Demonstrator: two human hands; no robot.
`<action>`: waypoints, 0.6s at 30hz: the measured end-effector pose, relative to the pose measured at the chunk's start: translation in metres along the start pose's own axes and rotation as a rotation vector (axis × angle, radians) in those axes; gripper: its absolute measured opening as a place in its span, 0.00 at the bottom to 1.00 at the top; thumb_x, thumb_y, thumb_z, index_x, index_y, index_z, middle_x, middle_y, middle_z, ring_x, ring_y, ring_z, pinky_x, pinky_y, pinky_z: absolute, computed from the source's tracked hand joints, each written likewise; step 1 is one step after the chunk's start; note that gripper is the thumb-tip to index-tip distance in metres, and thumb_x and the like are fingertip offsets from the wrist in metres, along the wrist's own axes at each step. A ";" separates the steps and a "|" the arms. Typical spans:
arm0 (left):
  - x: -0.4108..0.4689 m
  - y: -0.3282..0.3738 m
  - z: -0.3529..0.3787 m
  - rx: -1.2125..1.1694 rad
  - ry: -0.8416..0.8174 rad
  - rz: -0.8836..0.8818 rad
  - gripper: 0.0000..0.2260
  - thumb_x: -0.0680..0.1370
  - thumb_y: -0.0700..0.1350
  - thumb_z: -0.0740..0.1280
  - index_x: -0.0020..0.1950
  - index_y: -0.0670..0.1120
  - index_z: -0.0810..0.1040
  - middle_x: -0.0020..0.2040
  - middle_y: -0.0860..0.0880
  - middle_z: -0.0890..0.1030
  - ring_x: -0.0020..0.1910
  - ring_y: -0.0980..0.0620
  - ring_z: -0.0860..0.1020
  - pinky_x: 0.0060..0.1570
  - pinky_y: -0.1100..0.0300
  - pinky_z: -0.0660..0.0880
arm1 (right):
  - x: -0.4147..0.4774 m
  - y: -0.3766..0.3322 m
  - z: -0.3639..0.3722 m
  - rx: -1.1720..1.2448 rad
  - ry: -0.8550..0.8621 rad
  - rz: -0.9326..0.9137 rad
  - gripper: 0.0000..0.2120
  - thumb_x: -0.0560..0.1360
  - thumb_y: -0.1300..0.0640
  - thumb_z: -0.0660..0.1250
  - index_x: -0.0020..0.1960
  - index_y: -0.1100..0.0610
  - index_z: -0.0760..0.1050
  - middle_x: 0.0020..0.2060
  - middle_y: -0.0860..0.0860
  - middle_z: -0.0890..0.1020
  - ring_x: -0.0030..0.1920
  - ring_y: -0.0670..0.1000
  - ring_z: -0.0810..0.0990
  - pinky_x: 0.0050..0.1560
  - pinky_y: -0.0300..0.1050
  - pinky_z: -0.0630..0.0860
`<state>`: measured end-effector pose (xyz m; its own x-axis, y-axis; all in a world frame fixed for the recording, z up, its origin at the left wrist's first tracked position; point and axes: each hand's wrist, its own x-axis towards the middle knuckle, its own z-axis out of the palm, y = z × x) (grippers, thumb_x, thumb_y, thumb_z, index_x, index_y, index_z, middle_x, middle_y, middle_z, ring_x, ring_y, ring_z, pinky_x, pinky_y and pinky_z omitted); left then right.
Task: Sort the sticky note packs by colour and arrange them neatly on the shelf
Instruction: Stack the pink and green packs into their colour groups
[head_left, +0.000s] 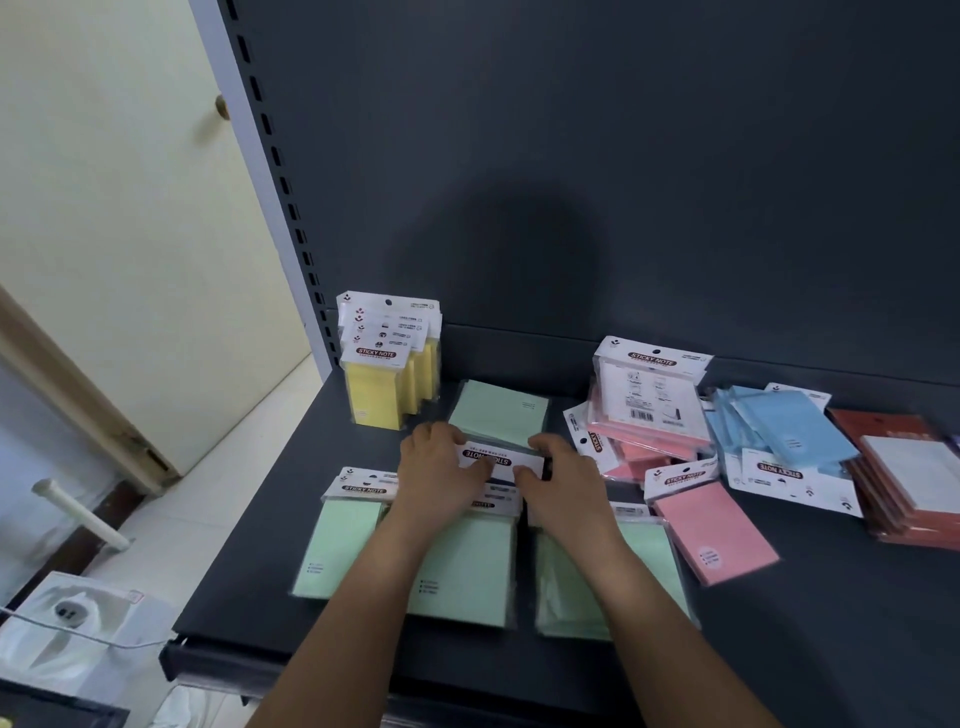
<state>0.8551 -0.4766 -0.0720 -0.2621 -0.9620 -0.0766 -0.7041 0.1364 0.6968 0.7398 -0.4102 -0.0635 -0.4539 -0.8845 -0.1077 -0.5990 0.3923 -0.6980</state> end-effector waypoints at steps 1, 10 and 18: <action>0.004 0.000 -0.001 -0.074 0.013 -0.023 0.16 0.75 0.47 0.68 0.60 0.43 0.71 0.62 0.44 0.68 0.64 0.45 0.64 0.62 0.57 0.62 | 0.002 0.000 -0.001 0.107 0.023 0.018 0.18 0.75 0.58 0.63 0.65 0.56 0.70 0.60 0.52 0.76 0.61 0.54 0.72 0.64 0.49 0.67; 0.013 0.013 -0.013 -0.889 0.291 -0.184 0.11 0.74 0.36 0.68 0.36 0.47 0.70 0.37 0.46 0.73 0.40 0.48 0.71 0.44 0.57 0.70 | 0.001 -0.008 -0.013 0.662 0.191 -0.016 0.09 0.75 0.64 0.65 0.49 0.52 0.79 0.47 0.49 0.80 0.44 0.38 0.78 0.50 0.31 0.71; -0.002 0.038 -0.033 -1.339 0.277 0.021 0.13 0.76 0.30 0.62 0.41 0.47 0.67 0.38 0.51 0.77 0.35 0.57 0.76 0.37 0.64 0.75 | -0.015 -0.006 -0.019 0.675 0.161 -0.154 0.12 0.74 0.65 0.67 0.41 0.49 0.79 0.40 0.50 0.83 0.40 0.41 0.80 0.42 0.30 0.73</action>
<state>0.8505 -0.4770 -0.0221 -0.0140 -0.9996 -0.0235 0.5115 -0.0273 0.8588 0.7371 -0.3947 -0.0443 -0.5200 -0.8487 0.0967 -0.1483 -0.0218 -0.9887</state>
